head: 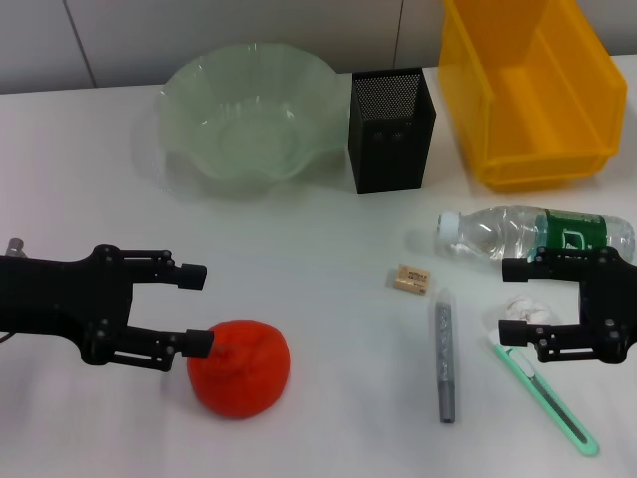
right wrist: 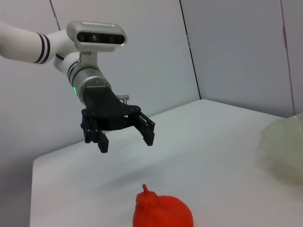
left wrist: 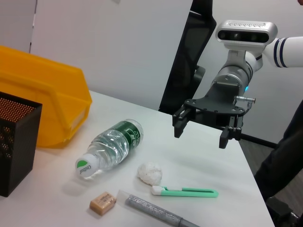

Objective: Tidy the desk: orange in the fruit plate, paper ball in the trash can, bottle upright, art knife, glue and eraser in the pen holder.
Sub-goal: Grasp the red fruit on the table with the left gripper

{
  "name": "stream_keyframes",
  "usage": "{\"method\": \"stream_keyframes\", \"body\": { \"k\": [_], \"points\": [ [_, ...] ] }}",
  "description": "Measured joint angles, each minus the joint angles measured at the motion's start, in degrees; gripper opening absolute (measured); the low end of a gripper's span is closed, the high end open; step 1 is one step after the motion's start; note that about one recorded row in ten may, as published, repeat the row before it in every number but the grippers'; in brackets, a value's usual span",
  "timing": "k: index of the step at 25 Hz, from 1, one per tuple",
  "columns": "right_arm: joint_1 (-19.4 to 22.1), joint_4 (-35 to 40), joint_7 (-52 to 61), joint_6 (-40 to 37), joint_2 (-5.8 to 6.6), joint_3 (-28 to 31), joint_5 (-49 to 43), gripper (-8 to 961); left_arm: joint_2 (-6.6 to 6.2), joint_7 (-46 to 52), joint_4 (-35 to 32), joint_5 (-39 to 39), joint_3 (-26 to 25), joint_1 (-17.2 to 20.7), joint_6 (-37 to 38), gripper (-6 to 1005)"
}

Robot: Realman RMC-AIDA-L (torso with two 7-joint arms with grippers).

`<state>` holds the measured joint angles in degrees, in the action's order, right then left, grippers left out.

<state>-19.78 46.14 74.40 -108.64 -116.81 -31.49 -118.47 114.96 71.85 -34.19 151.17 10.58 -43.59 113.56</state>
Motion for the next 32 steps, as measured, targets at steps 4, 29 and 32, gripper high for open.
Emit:
{"method": "stream_keyframes", "body": {
  "k": [4, 29, 32],
  "points": [
    [0.0, 0.0, 0.0, 0.0, 0.0, -0.2, 0.0, 775, 0.0, 0.1, 0.0, 0.0, 0.0, 0.0, 0.0, 813],
    [1.6, 0.6, 0.5, -0.7, 0.32, 2.8, 0.0, 775, 1.89, 10.7, -12.2, -2.5, 10.1, -0.2, 1.0, 773],
    [1.7, 0.6, 0.5, -0.7, 0.5, 3.2, -0.1, 775, 3.54, 14.9, -18.0, -3.4, 15.7, 0.5, 0.7, 769]
  ]
}}
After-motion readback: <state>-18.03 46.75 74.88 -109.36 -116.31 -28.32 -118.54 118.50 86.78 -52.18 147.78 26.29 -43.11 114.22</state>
